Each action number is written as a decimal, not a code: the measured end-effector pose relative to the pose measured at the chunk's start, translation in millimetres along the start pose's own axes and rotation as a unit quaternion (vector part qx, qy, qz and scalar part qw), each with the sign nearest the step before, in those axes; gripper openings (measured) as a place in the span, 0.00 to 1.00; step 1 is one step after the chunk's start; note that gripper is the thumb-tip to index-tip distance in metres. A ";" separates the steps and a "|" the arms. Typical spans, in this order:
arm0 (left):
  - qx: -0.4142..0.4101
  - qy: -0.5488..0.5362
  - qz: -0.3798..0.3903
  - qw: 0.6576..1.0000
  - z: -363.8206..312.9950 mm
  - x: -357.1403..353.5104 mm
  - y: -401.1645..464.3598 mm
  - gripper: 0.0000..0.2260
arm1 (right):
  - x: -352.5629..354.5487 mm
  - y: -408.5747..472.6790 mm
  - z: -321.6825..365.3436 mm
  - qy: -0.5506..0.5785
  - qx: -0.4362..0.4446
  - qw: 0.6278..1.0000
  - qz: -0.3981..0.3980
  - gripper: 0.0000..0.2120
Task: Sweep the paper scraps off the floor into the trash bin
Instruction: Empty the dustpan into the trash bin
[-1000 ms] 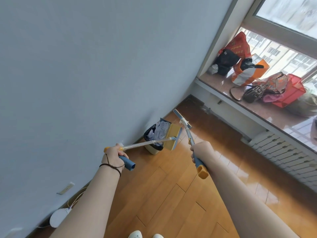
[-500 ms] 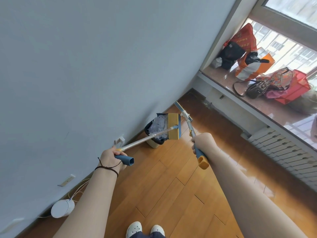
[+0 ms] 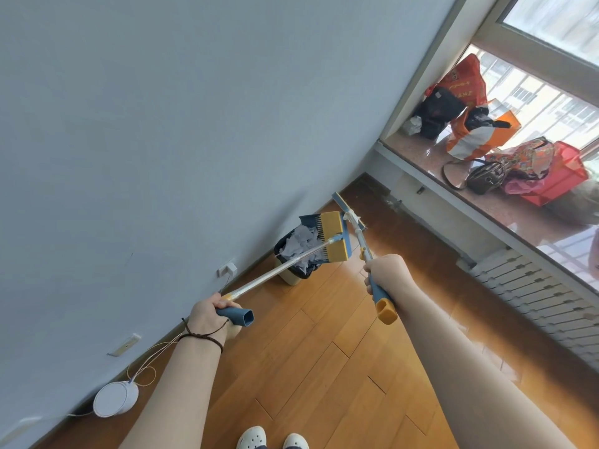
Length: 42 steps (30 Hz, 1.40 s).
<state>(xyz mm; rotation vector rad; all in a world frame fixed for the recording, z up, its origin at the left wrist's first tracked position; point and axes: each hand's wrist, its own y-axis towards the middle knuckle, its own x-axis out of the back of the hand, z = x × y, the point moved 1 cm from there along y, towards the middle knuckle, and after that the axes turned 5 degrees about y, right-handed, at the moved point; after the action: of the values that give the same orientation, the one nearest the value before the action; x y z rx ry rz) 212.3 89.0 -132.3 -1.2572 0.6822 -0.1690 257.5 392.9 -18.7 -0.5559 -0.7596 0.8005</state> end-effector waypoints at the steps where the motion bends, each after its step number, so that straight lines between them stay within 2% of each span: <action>1: -0.003 0.001 -0.001 1.000 -0.2 -1.8 -1.1 0.13 | 0.5 1.2 0.1 -0.002 0.002 1.000 -0.001 0.04; 7: -0.018 0.005 -0.013 1.000 -1.9 -7.6 -3.7 0.14 | 1.9 -1.8 5.0 -0.024 0.018 0.999 -0.018 0.03; 14: -0.021 0.027 0.010 0.999 1.3 -0.7 1.8 0.09 | 11.1 -6.4 5.0 -0.027 0.025 0.999 -0.019 0.05; 17: -0.023 0.031 0.008 0.999 -2.6 6.5 -0.8 0.10 | 13.0 -6.3 5.0 -0.022 0.019 0.999 -0.020 0.05; 19: -0.022 0.035 0.014 0.999 -5.7 15.7 4.7 0.06 | 13.1 -6.3 5.5 -0.023 0.021 0.999 -0.022 0.06; 23: -0.025 0.025 0.012 0.999 2.3 23.0 17.9 0.04 | 11.5 -8.4 5.9 -0.017 0.026 0.999 -0.021 0.05; 30: -0.032 0.040 -0.008 0.999 9.8 6.1 29.5 0.11 | 8.4 -11.9 6.0 -0.024 0.021 0.999 -0.023 0.05; 33: -0.035 0.025 0.003 0.999 6.0 9.6 25.3 0.09 | 9.2 -13.0 5.0 -0.019 0.016 1.000 -0.019 0.07; 42: -0.023 0.022 0.029 0.999 5.4 17.8 9.5 0.06 | 14.9 -22.9 7.4 0.003 0.030 0.999 -0.014 0.05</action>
<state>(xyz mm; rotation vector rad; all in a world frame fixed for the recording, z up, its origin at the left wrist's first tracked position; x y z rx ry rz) 227.1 88.1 -146.9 -1.2791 0.7625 -0.1349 268.4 392.6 7.4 -0.4933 -0.7346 0.7932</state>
